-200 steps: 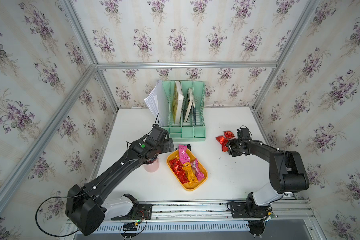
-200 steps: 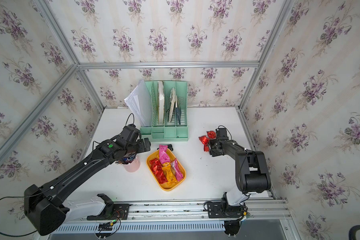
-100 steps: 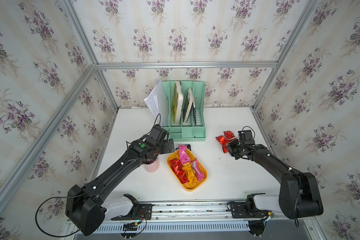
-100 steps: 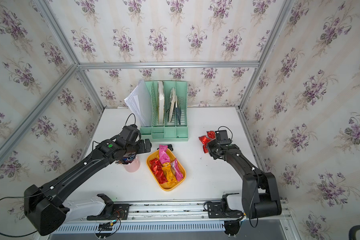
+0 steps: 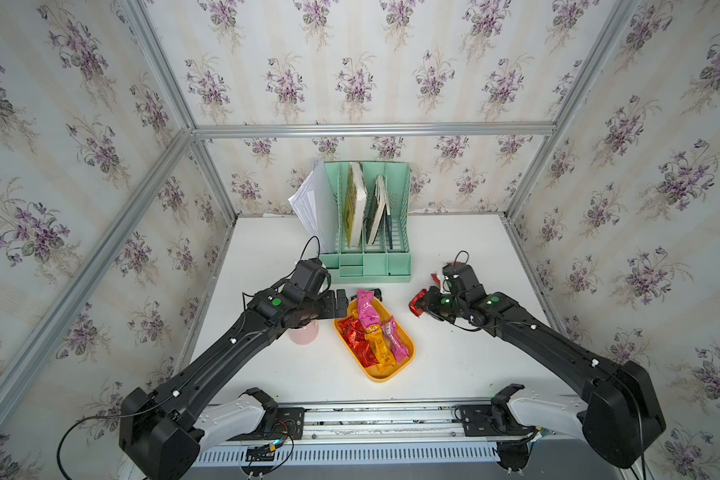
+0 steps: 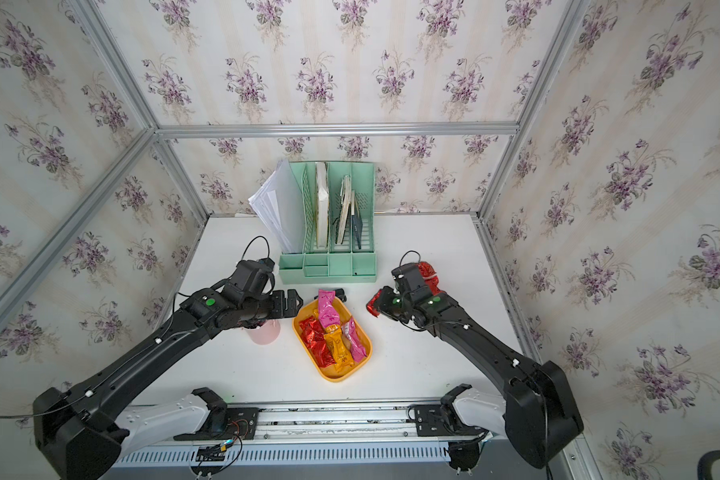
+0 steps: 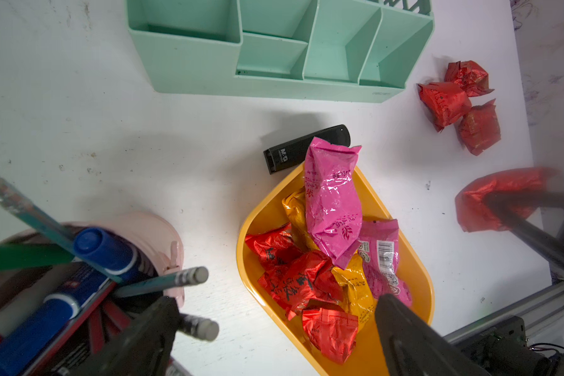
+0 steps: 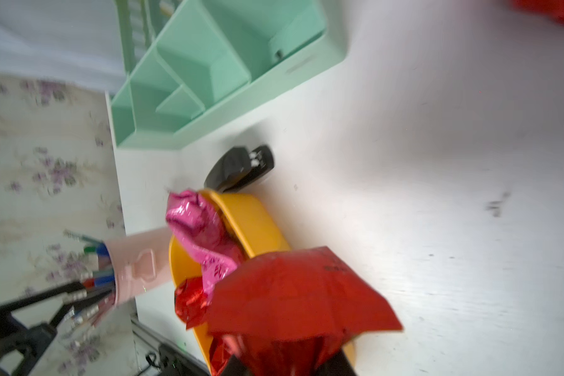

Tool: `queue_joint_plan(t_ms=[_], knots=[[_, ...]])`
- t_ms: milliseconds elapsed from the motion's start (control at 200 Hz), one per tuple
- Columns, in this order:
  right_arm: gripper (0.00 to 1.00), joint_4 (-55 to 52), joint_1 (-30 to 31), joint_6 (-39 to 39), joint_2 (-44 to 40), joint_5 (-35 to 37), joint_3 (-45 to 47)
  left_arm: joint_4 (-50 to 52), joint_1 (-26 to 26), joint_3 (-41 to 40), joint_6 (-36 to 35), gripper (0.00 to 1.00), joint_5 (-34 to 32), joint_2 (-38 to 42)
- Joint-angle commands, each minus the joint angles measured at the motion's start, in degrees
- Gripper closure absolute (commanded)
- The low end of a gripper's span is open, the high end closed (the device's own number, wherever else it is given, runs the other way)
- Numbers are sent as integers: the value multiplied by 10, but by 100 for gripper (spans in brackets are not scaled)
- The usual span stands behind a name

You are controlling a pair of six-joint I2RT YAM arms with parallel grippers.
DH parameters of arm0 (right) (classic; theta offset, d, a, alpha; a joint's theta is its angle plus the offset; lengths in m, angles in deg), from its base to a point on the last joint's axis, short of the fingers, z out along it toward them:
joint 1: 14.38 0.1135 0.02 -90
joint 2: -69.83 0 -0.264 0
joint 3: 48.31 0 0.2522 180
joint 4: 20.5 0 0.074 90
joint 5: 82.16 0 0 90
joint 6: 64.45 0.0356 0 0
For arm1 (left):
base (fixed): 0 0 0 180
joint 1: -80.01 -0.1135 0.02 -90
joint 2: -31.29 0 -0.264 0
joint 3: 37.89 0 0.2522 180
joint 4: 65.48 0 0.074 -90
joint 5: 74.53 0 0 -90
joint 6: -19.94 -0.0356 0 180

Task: Put the tea bags into the storage box
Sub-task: Place the tea bag in the storage box, then adjust the tea bag at the center of the board.

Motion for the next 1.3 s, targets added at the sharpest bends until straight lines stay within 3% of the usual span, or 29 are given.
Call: queue_joint_plan(t_ms=[0, 160, 390, 505, 645, 824, 1004, 1294], knots=[[79, -28, 74, -87, 39, -11, -40, 7, -1, -21, 19, 1, 18, 28], [79, -53, 159, -113, 94, 20, -78, 19, -1, -53, 32, 1, 12, 77], [77, -98, 214, -136, 155, 72, -117, 40, -1, -77, 43, 1, 2, 127], [67, -113, 226, -140, 178, 84, -146, 42, -1, -80, 45, 1, 1, 137], [45, -100, 226, -121, 163, 90, -157, 50, -1, -70, 34, 1, -6, 138], [36, -87, 214, -96, 120, 123, -165, 55, -1, -42, 14, 1, -28, 126], [36, -96, 124, -50, 87, 137, -148, 51, -1, 1, -3, 1, -41, 99], [36, -44, -177, -12, 75, 77, -61, 14, -1, 31, -7, 1, -52, 40]])
